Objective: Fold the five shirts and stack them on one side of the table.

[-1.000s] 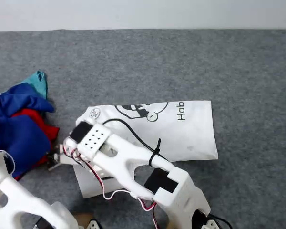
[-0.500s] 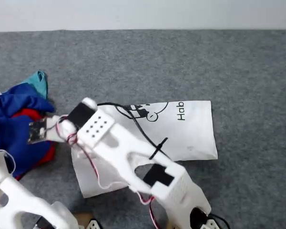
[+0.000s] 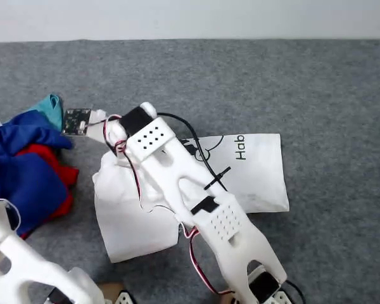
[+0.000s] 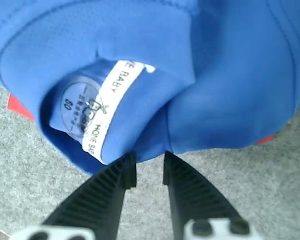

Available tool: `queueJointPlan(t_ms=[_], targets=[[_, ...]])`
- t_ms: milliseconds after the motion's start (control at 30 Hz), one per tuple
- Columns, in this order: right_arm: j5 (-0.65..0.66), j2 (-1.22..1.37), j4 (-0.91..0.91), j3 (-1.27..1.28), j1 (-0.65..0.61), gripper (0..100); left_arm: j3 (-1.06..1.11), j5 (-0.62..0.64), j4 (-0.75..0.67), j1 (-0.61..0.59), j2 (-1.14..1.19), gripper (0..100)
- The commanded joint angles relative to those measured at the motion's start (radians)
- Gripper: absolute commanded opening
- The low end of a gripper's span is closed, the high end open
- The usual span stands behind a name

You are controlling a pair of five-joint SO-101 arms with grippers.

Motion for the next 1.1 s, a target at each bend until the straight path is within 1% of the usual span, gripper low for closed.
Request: queueJointPlan(t_ms=[0,100,167,233,300,333,433,533,667,700,867,1067], targets=[[-0.003,0.03,-0.012,-0.129,0.035,1.0,-0.002,0.0,-0.018,0.008,-0.015,10],[-0.008,0.065,-0.012,-0.164,0.054,2.3,-0.002,0.0,-0.017,0.008,-0.015,10],[-0.008,0.077,-0.012,-0.173,0.07,7.2,-0.001,0.0,-0.015,0.008,-0.015,10],[-0.017,0.087,-0.012,-0.17,0.09,14.7,-0.001,0.0,-0.015,0.008,-0.015,10],[-0.068,0.09,-0.018,-0.167,0.117,18.7,-0.001,0.0,-0.014,0.008,-0.015,10],[-0.089,0.094,-0.021,-0.167,0.133,18.8,-0.001,0.0,-0.014,0.008,-0.015,10],[-0.098,0.116,-0.004,-0.172,0.176,18.7,-0.001,0.0,-0.014,0.008,-0.015,10],[-0.1,0.102,0.096,-0.215,0.183,17.0,-0.001,0.0,-0.014,0.008,-0.015,10],[-0.1,0.09,0.239,-0.276,0.151,2.9,-0.001,0.0,-0.017,0.008,-0.015,10],[-0.101,0.087,0.248,-0.275,0.142,0.2,-0.001,0.0,-0.017,0.008,-0.015,10],[-0.158,-0.013,0.248,-0.172,0.131,5.7,-0.001,0.0,-0.015,0.008,-0.015,10],[-0.216,-0.278,0.245,0.173,0.074,14.7,-0.001,0.0,-0.015,0.008,-0.015,10]])
